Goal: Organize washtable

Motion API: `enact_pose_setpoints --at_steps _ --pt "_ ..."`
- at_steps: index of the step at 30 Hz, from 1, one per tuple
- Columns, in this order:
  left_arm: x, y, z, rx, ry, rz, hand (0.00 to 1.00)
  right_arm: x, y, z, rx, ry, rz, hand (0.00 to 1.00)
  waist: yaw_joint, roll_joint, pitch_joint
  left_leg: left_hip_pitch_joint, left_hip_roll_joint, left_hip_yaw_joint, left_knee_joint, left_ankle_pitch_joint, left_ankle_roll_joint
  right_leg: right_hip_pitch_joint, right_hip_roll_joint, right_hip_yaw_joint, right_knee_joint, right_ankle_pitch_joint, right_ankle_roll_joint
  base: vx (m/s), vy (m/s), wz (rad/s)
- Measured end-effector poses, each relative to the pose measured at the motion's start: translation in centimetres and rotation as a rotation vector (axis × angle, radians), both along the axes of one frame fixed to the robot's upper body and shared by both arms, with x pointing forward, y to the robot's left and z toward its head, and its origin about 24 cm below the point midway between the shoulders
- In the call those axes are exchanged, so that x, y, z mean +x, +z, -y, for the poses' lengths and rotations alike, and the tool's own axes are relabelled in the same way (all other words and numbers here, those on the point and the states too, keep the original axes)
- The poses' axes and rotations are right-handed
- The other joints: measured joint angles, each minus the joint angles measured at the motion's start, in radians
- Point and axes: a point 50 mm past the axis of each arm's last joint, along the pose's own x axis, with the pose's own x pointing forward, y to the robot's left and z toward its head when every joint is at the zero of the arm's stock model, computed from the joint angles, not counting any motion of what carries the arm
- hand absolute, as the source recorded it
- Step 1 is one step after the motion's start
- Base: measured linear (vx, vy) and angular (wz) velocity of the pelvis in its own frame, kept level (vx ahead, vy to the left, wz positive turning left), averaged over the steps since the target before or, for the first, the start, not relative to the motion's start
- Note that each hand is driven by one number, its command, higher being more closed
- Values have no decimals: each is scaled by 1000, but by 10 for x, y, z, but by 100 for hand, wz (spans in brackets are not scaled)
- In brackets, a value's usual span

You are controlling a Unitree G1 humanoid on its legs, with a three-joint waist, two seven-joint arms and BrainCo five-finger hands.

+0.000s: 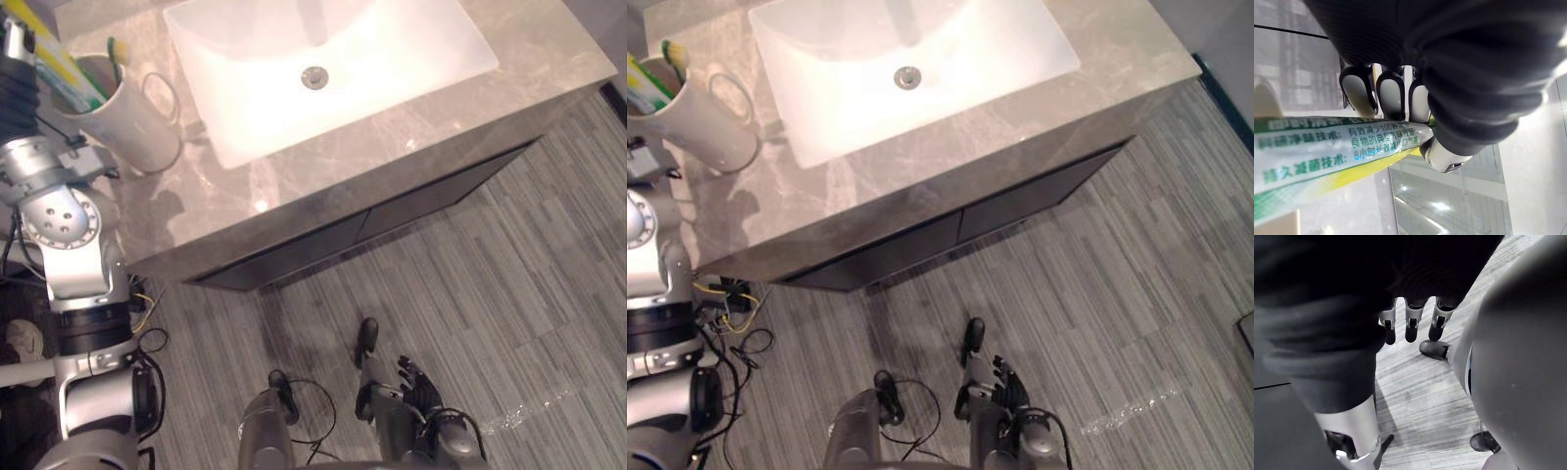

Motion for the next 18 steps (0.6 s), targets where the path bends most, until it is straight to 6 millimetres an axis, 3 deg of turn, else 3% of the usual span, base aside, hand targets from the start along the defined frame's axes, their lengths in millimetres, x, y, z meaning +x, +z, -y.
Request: enact_pose_setpoints --at_steps 18 --pt "-2 -9 5 -13 -17 -10 100 1 0 1 1 -5 2 0 0 3 2 -1 1 2 2 -6 1 0 1 3 0 0 0 3 3 0"
